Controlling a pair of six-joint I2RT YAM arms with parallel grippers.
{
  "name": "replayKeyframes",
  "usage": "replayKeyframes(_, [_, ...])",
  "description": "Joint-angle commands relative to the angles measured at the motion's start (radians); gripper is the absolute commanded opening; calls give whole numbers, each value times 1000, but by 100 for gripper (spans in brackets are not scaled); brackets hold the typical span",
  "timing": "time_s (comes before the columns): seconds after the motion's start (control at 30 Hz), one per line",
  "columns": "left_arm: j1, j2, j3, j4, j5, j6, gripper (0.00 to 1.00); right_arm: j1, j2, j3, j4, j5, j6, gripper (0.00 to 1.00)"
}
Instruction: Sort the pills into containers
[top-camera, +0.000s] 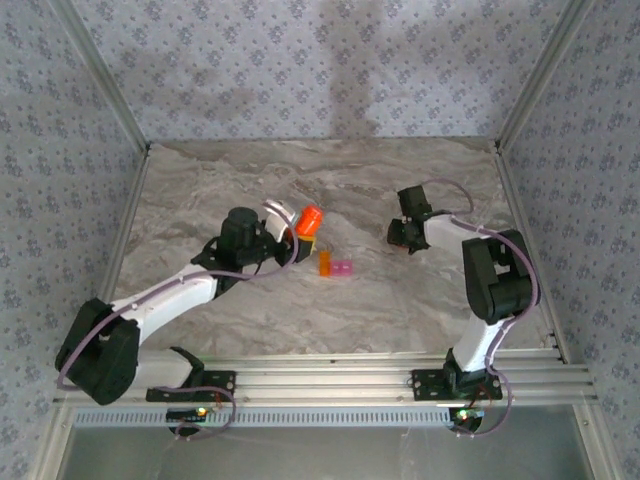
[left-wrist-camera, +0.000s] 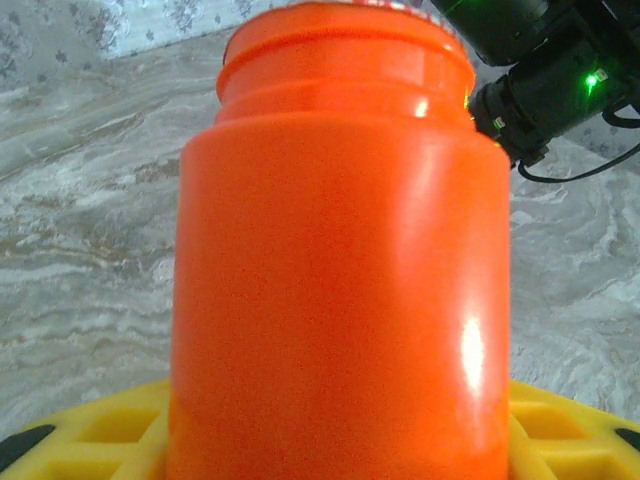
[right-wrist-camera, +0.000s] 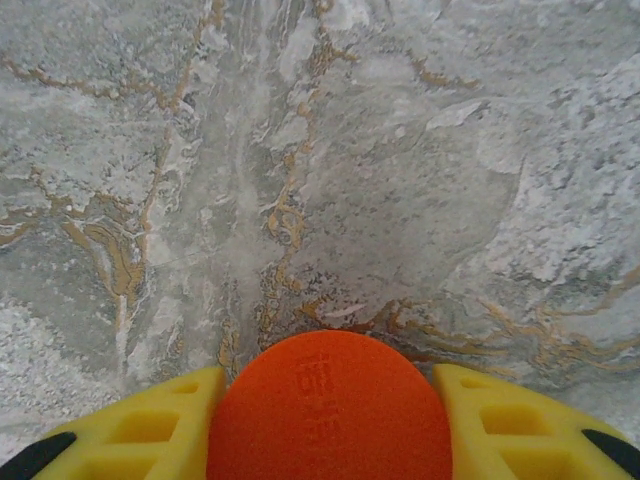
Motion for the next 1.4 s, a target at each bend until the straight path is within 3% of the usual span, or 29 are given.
replayKeyframes(0.0, [-7,-46,-38,8,-40,-12,0,15,25,-12,5,43,28,56])
replayKeyframes(0.1, [-9,-58,-65,19,-51,-18,0,24,16,-12,-4,36,36,70])
replayKeyframes(0.37, [-13,-97,-97,-9,-66,-59,0,55,-147,-17,-48,-21,48,71])
replayKeyframes(0.57, [-24,-123,-111,-54,-94,-82,0,86,-194,-4,-61,-182,20,68])
replayKeyframes(0.7, [-44,-132,-126,-72,-135,-104,0,111,-165,7,-65,-268,-5,61])
replayKeyframes(0.97, [-117,-113,-157,-68,-187,-108,0,149,-85,13,-25,-368,-19,25])
replayKeyframes(1.37, [-192,-36,-167,-68,-251,-112,0,209,18,40,32,-397,-10,20])
